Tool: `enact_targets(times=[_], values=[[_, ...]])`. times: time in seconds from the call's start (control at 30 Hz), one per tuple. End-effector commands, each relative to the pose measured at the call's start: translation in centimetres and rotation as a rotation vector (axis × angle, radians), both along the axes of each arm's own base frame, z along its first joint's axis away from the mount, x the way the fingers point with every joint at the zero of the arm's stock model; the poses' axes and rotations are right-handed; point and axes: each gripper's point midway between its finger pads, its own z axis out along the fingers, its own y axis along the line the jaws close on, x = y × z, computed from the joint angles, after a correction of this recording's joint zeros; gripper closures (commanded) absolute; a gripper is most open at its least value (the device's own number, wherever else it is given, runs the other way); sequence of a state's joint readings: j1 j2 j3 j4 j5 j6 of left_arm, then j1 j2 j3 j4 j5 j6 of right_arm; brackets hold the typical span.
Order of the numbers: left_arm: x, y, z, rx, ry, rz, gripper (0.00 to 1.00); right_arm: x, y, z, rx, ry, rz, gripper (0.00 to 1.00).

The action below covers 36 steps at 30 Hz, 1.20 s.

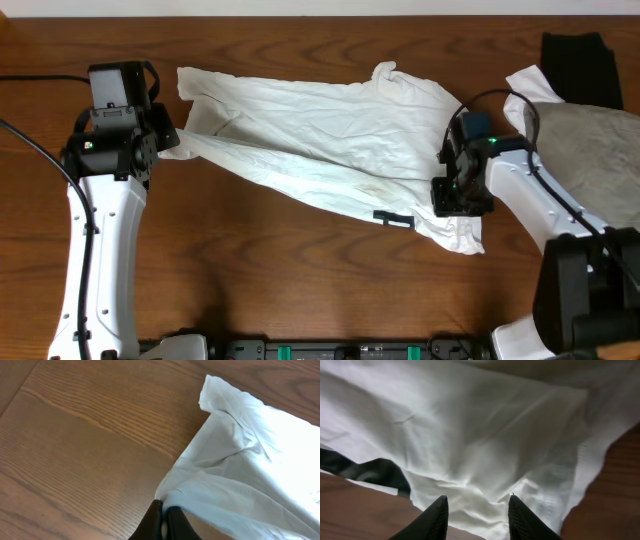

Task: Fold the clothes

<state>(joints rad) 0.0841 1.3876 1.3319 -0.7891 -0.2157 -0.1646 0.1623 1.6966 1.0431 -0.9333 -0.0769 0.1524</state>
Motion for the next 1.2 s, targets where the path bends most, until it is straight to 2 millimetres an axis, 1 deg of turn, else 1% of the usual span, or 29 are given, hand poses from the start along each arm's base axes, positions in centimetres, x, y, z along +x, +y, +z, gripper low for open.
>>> enact_targets(times=[0.0,0.37,0.73,1.17], values=[[-0.3,0.2,0.2,-0.008,-0.011,0.018,0.94,-0.5,0.4,-0.5,0.006,0.023,-0.003,0.62],[-0.5,0.1,0.1,-0.009,-0.003,0.019,0.94,-0.3,0.4,-0.5,0.007,0.016,-0.003,0.62],[-0.5,0.1,0.1,-0.009,0.001,0.019,0.94,0.6,0.2,-0.6,-0.006,-0.020,-0.036,0.64],[-0.5,0.1,0.1,-0.009,0.001,0.018,0.94,0.7,0.0,-0.7,-0.018,-0.021,-0.039,0.64]])
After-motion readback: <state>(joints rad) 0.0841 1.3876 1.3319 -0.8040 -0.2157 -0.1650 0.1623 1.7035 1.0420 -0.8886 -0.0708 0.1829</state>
